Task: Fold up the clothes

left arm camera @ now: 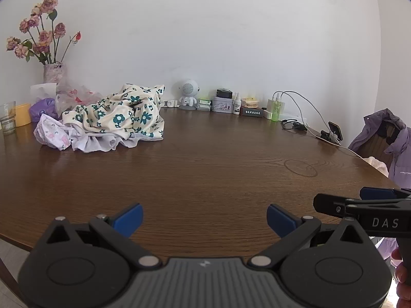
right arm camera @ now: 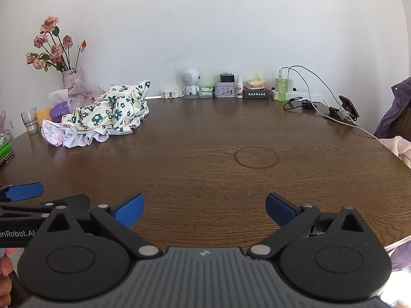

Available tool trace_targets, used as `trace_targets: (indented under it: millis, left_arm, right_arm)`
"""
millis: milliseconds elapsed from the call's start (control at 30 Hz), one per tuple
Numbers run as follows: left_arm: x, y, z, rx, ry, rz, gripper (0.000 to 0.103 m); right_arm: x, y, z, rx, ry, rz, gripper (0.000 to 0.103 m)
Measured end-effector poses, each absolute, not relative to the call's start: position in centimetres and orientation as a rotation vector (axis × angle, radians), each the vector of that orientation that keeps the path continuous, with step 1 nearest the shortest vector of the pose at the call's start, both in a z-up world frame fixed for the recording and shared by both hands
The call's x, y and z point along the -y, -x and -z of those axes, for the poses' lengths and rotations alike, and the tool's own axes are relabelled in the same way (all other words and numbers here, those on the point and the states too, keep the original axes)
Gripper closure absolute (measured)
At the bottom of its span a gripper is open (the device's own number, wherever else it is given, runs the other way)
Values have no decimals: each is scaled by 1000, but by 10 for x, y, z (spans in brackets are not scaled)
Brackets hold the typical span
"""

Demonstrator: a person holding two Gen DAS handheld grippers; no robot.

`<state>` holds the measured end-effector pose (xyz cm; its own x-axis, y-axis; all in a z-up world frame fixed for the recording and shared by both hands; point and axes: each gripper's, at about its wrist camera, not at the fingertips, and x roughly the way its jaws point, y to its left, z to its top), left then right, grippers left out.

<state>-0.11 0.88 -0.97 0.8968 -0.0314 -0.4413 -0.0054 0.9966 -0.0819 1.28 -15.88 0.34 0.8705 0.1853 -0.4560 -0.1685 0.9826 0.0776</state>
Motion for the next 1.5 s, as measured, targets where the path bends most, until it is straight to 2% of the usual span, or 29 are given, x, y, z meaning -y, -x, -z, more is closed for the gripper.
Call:
trace_targets:
  millis: [1500]
  left_arm:
    - [-9,2,10,-453,75,-11,0]
  right_arm:
    - [159,-13,0,-478,-60,-205,0]
